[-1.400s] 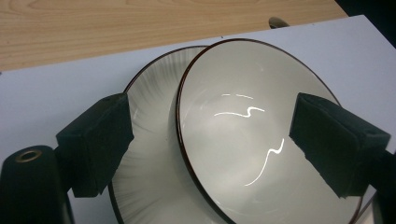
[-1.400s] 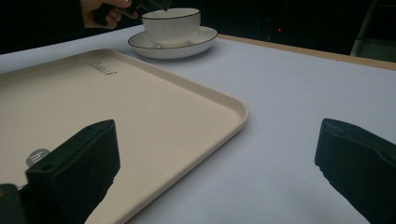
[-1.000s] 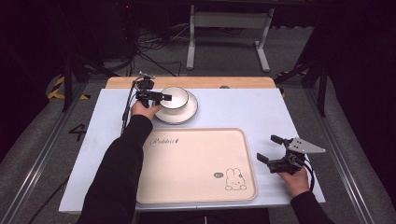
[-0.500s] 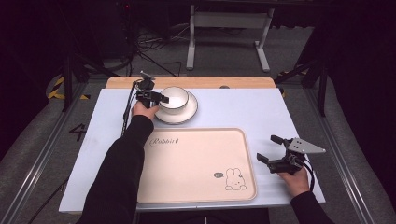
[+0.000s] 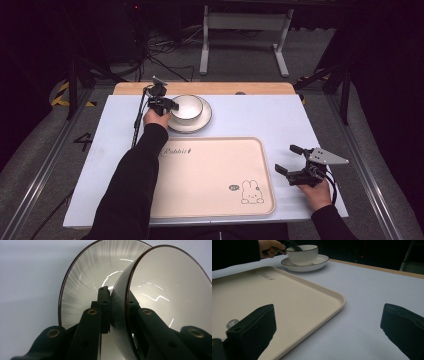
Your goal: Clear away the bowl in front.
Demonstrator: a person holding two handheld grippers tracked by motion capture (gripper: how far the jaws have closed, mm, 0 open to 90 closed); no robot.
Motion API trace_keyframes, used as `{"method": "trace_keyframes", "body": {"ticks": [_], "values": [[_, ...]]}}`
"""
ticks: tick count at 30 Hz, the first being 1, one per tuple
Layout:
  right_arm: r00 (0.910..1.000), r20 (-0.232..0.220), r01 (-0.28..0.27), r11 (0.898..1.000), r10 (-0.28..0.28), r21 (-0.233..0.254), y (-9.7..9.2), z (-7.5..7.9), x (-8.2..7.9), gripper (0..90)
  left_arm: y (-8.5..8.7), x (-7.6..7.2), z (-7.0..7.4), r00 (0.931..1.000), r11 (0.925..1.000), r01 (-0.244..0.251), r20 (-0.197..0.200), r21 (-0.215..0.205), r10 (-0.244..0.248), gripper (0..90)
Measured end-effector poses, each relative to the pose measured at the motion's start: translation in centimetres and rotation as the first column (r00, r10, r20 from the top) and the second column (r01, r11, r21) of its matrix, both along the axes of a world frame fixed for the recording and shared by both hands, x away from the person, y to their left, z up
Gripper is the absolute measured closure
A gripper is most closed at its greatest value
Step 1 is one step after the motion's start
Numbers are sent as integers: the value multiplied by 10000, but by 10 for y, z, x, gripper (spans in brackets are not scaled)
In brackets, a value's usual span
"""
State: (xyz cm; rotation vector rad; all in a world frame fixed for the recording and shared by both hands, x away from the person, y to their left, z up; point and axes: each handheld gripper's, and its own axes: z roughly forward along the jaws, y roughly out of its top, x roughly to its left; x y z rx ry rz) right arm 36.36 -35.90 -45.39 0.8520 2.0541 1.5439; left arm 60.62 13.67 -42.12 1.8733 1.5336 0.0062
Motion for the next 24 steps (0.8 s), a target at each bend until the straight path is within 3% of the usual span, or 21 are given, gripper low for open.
{"method": "trace_keyframes", "body": {"ticks": [3, 6, 11, 24], "values": [[10000, 7, -4, 10000, 4, -1, 0, 0, 0, 6, 0, -1, 2, 10000, 10000, -26, 44, 3, 26, 804], [10000, 9, -10, 10000, 10, 17, 0, 0, 0, 6, 2, -2, 5, 10000, 9994, -21, 65, -343, 24, 805], [10000, 3, -3, 10000, 3, -6, 0, 0, 0, 6, 2, -6, 15, 9994, 9983, 43, 338, -573, -23, 804], [10000, 19, -14, 10000, 14, 12, 0, 0, 0, 6, 0, -16, 37, 9974, 9982, 144, 707, -588, -102, 805]]}}
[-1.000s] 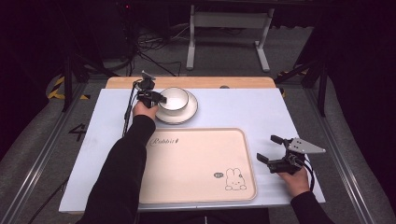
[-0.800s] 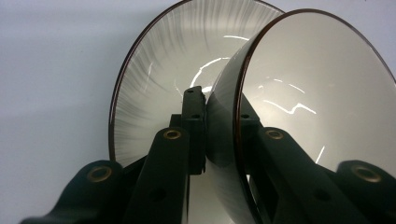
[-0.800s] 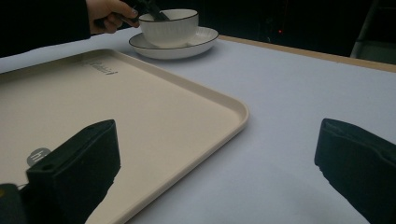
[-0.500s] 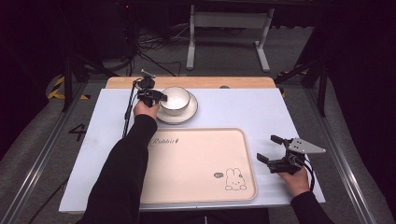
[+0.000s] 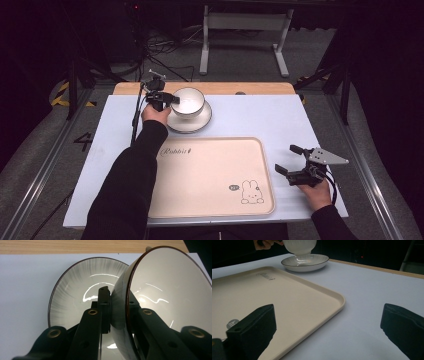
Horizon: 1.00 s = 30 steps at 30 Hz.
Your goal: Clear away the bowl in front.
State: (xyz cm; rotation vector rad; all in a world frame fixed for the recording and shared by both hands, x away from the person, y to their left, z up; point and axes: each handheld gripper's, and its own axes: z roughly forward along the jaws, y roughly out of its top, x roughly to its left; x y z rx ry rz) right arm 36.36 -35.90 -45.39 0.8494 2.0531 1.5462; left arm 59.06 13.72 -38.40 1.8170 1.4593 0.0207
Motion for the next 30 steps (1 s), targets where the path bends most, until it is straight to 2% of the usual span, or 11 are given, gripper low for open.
{"method": "trace_keyframes", "body": {"ticks": [10, 17, 21, 27, 30], "values": [[10000, -3, 1, 10000, -2, -19, 0, 0, 0, 6, 2, -9, 14, 9992, 9998, 184, 363, -53, -182, 805], [10000, -5, 2, 10000, -2, -4, 0, 0, 0, 6, 1, -18, 23, 9966, 9979, 649, 498, 53, -651, 805], [10000, -6, -2, 10000, 2, -9, 0, 0, 0, 6, -1, -26, 28, 9927, 9946, 1006, 643, 248, -1020, 805], [10000, 18, -9, 10000, 9, -25, 0, 0, 0, 6, -6, -38, 31, 9852, 9875, 1575, 675, 76, -1576, 805], [10000, 25, 18, 10000, -17, -26, 0, 0, 0, 6, -9, -43, 34, 9802, 9830, 1830, 734, 161, -1837, 805]]}}
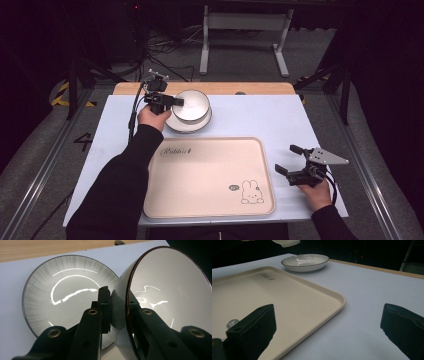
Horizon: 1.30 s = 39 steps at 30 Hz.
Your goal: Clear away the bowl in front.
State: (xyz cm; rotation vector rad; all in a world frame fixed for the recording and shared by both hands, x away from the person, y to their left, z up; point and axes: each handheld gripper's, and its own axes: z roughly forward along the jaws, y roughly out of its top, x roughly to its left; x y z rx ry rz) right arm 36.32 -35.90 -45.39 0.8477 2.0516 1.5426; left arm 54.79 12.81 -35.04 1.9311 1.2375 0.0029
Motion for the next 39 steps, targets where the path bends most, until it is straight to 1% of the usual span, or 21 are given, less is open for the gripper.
{"method": "trace_keyframes", "body": {"ticks": [1, 4, 8, 9, 11, 14, 15, 17, 18, 22, 24, 26, 28, 30, 31, 35, 39], "values": [[10000, 3, 0, 10000, 0, -1, 0, 0, 0, 6, -1, -2, 1, 10000, 10000, 74, 29, 52, -74, 805], [10000, 2, -15, 10000, 15, 2, 0, 0, 0, 6, -5, -8, 3, 9994, 9994, 341, 53, -11, -340, 805], [10000, -16, 1, 10000, -1, 5, 0, 0, 0, 6, -10, -17, 7, 9972, 9972, 747, 87, -54, -746, 804], [10000, 5, -10, 10000, 10, 0, 0, 0, 0, 6, -10, -19, 8, 9961, 9962, 868, 147, -36, -867, 804], [10000, 5, -10, 10000, 10, 6, 0, 0, 0, 6, -12, -24, 10, 9946, 9946, 1028, 166, -162, -1025, 804], [10000, -24, -13, 10000, 13, 15, 0, 0, 0, 6, -15, -31, 12, 9908, 9903, 1343, 229, -361, -1336, 804], [10000, -13, -2, 10000, 2, 13, 0, 0, 0, 6, -16, -33, 14, 9894, 9893, 1435, 279, -271, -1427, 804], [10000, -15, 0, 10000, 0, 9, 0, 0, 0, 6, -18, -37, 16, 9878, 9883, 1511, 408, -222, -1501, 805], [10000, -20, 3, 10000, -3, 11, 0, 0, 0, 6, -19, -39, 18, 9864, 9871, 1594, 427, -119, -1588, 804], [10000, -11, 3, 10000, -3, 9, 0, 0, 0, 6, -22, -47, 22, 9815, 9833, 1822, 599, 16, -1819, 805], [10000, -18, 4, 10000, -4, 13, 0, 0, 0, 6, -23, -51, 23, 9795, 9815, 1914, 658, -69, -1906, 804], [10000, 4, -10, 10000, 10, 7, 0, 0, 0, 6, -23, -54, 24, 9763, 9778, 2080, 660, -267, -2059, 804], [10000, 3, -12, 10000, 12, 7, 0, 0, 0, 6, -24, -57, 25, 9746, 9756, 2158, 697, -402, -2127, 805], [10000, -6, -2, 10000, 2, 9, 0, 0, 0, 6, -26, -61, 26, 9709, 9722, 2308, 740, -382, -2276, 805], [10000, -11, -1, 10000, 1, 13, 0, 0, 0, 6, -27, -63, 27, 9707, 9720, 2316, 754, -408, -2281, 805], [10000, -11, -9, 10000, 9, 16, 0, 0, 0, 6, -32, -73, 28, 9642, 9673, 2532, 865, -168, -2508, 805], [10000, -6, -16, 10000, 16, 10, 0, 0, 0, 6, -37, -81, 28, 9563, 9592, 2820, 863, -197, -2794, 804]]}}
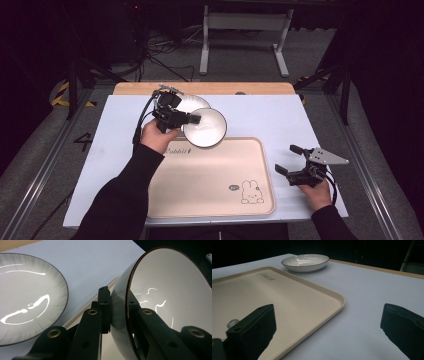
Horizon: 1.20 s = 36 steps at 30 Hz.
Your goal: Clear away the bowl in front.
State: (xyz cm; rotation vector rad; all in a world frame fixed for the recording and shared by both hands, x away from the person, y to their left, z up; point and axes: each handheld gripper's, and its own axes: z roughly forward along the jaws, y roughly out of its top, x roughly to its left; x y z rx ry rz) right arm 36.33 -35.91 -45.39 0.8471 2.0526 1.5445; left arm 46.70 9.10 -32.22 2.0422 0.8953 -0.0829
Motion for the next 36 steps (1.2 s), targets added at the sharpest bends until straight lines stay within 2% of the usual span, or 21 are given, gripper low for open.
{"method": "trace_keyframes", "body": {"ticks": [5, 10, 18, 27, 31, 36], "values": [[10000, 10, -7, 10000, 7, -8, 0, 0, 0, 6, -5, -7, -1, 9998, 9996, 141, 121, 227, -144, 804], [10000, 11, -13, 10000, 13, -11, 0, 0, 0, 6, -9, -11, -5, 9993, 9988, 369, 25, 334, -370, 805], [10000, 17, -14, 10000, 14, -6, 0, 0, 0, 6, -16, -14, -9, 9974, 9942, 719, -51, 794, -717, 805], [10000, 20, -19, 10000, 19, -7, 0, 0, 0, 6, -26, -16, -21, 9907, 9796, 1358, -199, 1484, -1343, 805], [10000, 19, -20, 10000, 20, -8, 0, 0, 0, 6, -28, -17, -26, 9878, 9751, 1547, -426, 1587, -1498, 805], [10000, 19, -17, 10000, 17, -6, 0, 0, 0, 6, -35, -18, -34, 9804, 9587, 1942, -753, 2077, -1823, 806]]}}
